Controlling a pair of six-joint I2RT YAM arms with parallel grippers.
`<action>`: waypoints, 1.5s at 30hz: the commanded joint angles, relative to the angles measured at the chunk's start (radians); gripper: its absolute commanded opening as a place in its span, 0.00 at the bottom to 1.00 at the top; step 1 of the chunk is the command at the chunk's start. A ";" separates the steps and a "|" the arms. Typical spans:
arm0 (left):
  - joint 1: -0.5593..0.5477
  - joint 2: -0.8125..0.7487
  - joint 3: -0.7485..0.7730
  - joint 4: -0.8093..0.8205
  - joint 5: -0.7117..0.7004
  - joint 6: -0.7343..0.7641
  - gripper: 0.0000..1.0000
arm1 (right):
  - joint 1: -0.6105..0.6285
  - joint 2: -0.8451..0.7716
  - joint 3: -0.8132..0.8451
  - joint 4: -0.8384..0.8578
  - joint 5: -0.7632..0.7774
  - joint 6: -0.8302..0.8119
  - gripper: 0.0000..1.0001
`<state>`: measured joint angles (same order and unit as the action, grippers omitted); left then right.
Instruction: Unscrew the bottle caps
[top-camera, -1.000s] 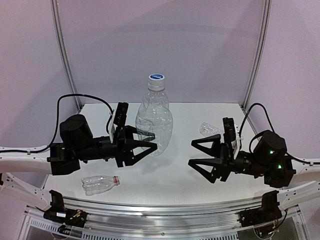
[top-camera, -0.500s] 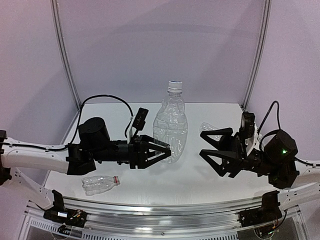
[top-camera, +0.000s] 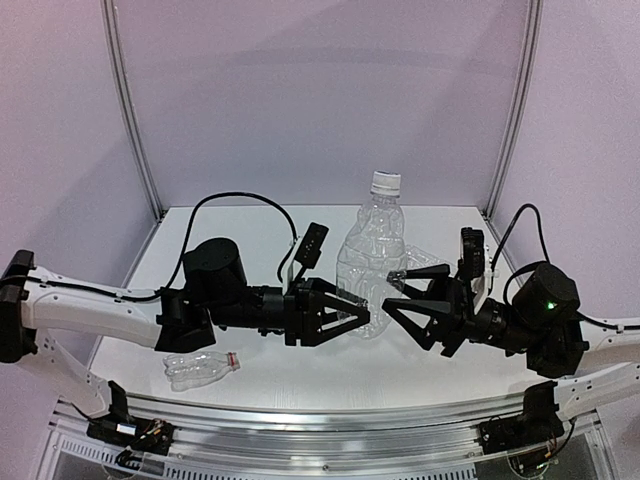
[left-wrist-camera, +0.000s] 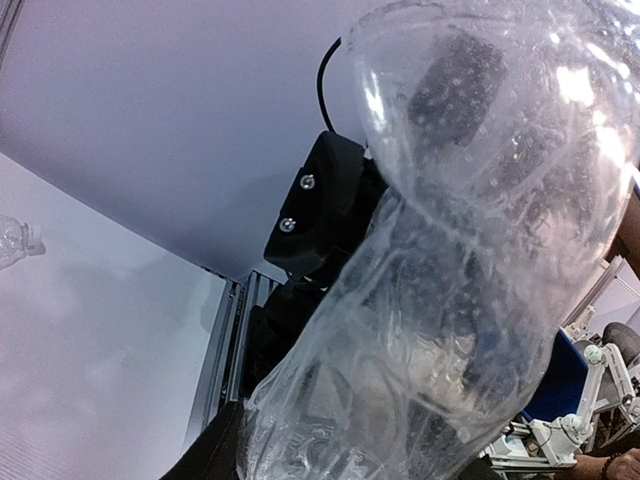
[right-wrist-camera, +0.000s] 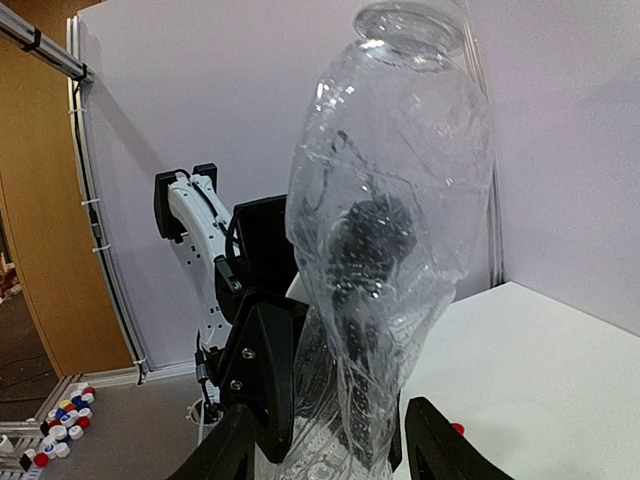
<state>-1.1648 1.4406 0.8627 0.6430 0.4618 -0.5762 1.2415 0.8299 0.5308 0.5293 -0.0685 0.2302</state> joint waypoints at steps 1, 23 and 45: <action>-0.011 0.029 0.031 0.025 -0.004 0.021 0.27 | 0.010 -0.009 -0.011 0.011 0.012 -0.003 0.44; -0.001 -0.137 -0.036 -0.256 -0.277 0.314 0.99 | 0.009 -0.016 0.000 -0.047 0.134 0.011 0.00; 0.103 -0.771 -0.129 -0.655 -0.311 0.459 0.98 | 0.017 0.386 0.246 -0.235 -0.059 -0.047 0.00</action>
<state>-1.0756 0.6979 0.7609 -0.0124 -0.0555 -0.1375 1.2434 1.1767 0.7288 0.3405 -0.0067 0.2134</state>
